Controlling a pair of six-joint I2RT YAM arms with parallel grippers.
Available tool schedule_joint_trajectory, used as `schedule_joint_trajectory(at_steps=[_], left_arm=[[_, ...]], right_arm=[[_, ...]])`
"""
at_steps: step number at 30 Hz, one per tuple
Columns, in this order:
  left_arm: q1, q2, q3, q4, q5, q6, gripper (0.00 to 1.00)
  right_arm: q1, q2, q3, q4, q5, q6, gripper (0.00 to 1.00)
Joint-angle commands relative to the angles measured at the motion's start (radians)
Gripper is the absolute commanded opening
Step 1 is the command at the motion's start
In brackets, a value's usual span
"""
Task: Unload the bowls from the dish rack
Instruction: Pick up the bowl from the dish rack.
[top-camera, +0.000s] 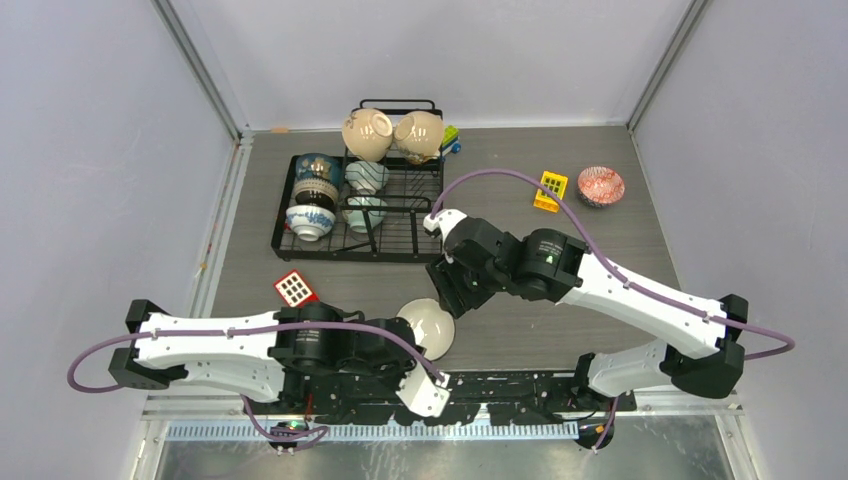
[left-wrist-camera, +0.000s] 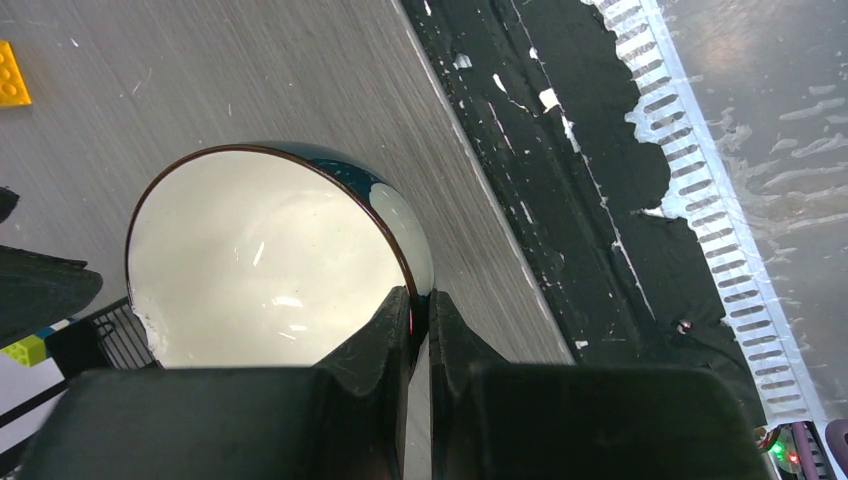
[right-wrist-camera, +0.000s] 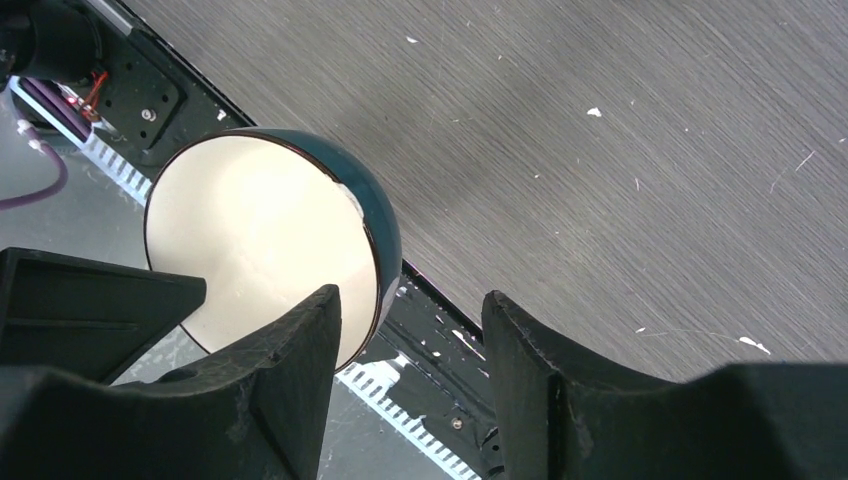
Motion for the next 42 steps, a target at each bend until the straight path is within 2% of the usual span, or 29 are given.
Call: schedule_joint_trajectory(at_steps=[1,18,25,35,39,42], left_arm=[[-0.007,-0.024,0.013,0.071,-0.005,0.003,0.00],[-0.018,-0.019,0.003,0.090,-0.018,-0.014,0.00],[-0.018,-0.008,-0.006,0.106,-0.015,-0.019,0.00],[-0.018,-0.024,-0.029,0.140,-0.021,-0.050,0.00],[-0.018,-0.029,-0.036,0.151,-0.026,-0.061,0.00],[-0.018,-0.030,-0.040,0.156,-0.035,-0.071,0.00]], right_arm=[[0.019,0.005,0.021,0.012,0.031,-0.001,0.58],[0.064,0.028,-0.068,0.073,0.003,0.042,0.45],[0.077,0.054,-0.086,0.074,0.019,0.046,0.29],[0.095,0.059,-0.091,0.065,0.046,0.061,0.14],[0.102,0.062,-0.093,0.065,0.056,0.070,0.02],[0.107,0.059,-0.097,0.063,0.072,0.077,0.01]])
